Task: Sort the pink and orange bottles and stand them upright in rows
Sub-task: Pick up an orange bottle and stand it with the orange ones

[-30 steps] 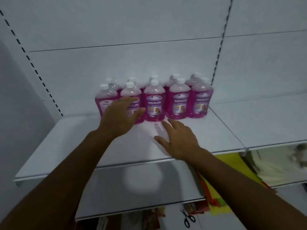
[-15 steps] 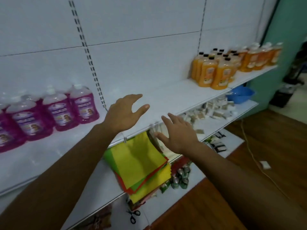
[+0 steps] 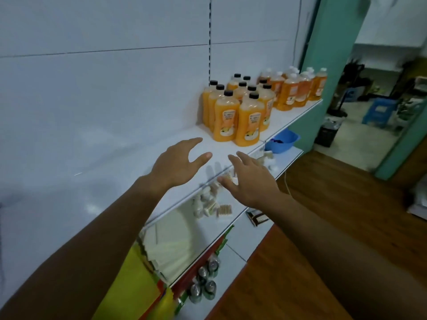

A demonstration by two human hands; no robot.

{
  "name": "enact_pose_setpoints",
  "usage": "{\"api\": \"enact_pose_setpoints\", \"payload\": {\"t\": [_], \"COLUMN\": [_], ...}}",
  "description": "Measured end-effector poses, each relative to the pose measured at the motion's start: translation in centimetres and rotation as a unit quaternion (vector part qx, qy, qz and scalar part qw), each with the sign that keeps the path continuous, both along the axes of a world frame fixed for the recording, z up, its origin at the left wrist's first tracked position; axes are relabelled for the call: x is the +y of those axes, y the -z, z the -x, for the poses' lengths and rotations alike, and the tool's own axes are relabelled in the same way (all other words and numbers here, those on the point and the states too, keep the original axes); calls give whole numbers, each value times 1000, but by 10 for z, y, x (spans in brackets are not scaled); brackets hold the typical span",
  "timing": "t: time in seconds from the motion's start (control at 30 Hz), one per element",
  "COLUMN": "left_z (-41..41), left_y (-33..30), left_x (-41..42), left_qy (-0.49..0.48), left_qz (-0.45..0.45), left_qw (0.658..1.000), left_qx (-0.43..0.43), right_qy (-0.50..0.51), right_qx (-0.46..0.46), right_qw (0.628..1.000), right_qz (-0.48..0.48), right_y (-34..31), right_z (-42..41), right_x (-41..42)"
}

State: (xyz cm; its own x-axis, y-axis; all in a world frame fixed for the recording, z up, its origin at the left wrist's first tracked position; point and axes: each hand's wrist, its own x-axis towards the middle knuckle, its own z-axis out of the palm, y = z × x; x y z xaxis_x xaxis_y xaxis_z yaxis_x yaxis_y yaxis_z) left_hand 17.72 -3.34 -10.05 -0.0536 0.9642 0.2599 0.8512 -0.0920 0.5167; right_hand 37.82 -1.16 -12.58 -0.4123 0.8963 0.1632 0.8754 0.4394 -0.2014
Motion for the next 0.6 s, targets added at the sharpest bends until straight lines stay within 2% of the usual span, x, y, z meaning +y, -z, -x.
{"api": "enact_pose_setpoints", "payload": {"t": [0.23,0.43,0.5,0.6], "left_z": [-22,-39,-51,-69], "left_y": [-6,8,13,21], "left_x": [109,178,192,212], "left_qy": [12,-21,-10,23], "left_qz": [12,20,35,55], "left_qw": [1000,999,998,997], "left_qx": [-4,-35,-49,-45], "right_qy": [7,45,53,-14], "right_qx": [62,128,169,253], "right_qw": [997,985,979,967], "right_qz": [-44,-106,-96,-38], "right_y": [-10,-15,-17,-19], "right_z": [-22,-45,-56,-64], "right_x": [112,197,221,251]}}
